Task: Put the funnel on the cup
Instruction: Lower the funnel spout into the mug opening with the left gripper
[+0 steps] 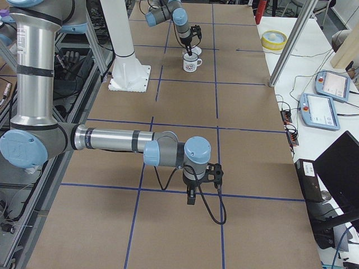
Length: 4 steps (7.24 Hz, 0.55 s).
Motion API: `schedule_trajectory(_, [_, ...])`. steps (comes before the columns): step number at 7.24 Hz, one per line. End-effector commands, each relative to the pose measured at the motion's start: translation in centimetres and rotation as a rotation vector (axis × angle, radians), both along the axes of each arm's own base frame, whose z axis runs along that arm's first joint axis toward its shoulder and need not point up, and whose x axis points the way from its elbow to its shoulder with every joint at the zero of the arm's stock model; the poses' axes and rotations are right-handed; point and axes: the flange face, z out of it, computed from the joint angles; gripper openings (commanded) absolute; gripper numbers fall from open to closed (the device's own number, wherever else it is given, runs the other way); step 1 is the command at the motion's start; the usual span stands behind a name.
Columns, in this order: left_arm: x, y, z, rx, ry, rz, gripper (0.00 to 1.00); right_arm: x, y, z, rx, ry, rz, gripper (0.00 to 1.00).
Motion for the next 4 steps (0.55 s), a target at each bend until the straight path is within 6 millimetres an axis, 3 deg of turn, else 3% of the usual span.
schedule_trajectory(1, [-0.3,0.0,0.0,0.008,0.019,-0.002,1.00,0.0,0.0,0.0,0.000,0.000,0.000,1.00])
schedule_trajectory(2, [-1.7,0.1,-1.0,0.025,0.051,-0.007,1.00,0.0,0.0,0.0,0.000,0.000,0.000,1.00])
schedule_trajectory(4, [-9.3,-1.3,-1.9,0.117,0.130,-0.002,1.00,0.0,0.0,0.1,-0.002,0.000,0.000,1.00])
